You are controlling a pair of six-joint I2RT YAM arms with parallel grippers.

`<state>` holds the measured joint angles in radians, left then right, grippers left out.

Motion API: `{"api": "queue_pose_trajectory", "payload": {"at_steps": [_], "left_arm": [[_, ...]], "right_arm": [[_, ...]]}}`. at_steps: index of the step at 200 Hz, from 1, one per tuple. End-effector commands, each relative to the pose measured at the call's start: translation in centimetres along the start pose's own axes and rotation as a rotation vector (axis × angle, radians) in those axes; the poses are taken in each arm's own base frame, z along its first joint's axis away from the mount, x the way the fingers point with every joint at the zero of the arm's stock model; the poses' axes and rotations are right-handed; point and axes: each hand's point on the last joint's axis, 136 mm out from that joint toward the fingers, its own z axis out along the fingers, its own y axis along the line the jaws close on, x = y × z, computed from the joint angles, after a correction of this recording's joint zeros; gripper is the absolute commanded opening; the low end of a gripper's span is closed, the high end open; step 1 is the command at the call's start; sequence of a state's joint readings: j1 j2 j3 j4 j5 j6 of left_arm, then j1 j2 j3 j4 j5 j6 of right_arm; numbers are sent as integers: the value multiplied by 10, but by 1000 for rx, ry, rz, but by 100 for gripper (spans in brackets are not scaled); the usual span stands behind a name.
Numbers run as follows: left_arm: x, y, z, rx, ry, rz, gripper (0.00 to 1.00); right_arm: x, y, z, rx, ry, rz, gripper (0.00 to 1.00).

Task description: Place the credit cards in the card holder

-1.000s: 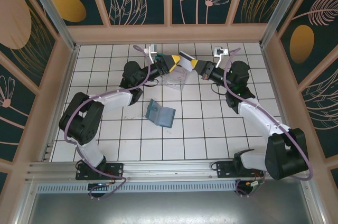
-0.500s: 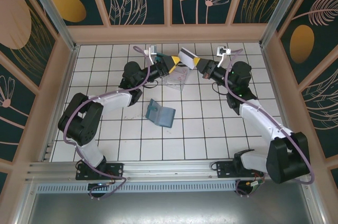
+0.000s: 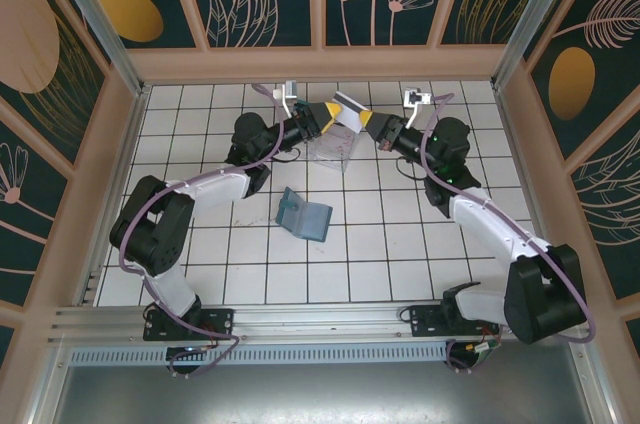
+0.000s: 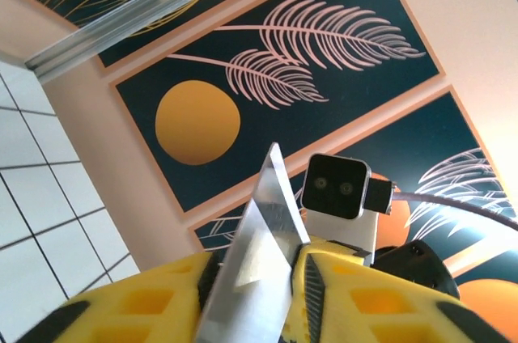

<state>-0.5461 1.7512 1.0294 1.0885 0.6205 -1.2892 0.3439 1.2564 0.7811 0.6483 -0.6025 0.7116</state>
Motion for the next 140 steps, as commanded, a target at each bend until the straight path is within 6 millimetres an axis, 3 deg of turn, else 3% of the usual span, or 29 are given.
{"api": "queue_pose_trajectory", "payload": {"at_steps": [1,23,34,54,74,83,88,140], "left_arm": [[-2,-14,5,48,6,36,19],[-1,-14,2,37,1,49,2],[-1,-11,1,21,5,58,0],[-1,-5,-2,-20,25,86,0],[3,14,-4,-97,98,114,0],[6,19,-4,-120,138,131,0],[4,7,-6,-114,146,162,0],[15,24,-14,-229,307,270,0]], "right_arm": [[3,6,1,-30,-5,-15,0],[2,3,0,-9,1,-26,0],[1,2,0,3,13,-29,1],[0,-3,3,40,82,-52,26],[1,-9,4,73,193,-77,42],[0,-13,3,92,236,-78,44],[0,-15,2,101,255,-78,45],[10,-30,-5,106,411,-42,48]]}}
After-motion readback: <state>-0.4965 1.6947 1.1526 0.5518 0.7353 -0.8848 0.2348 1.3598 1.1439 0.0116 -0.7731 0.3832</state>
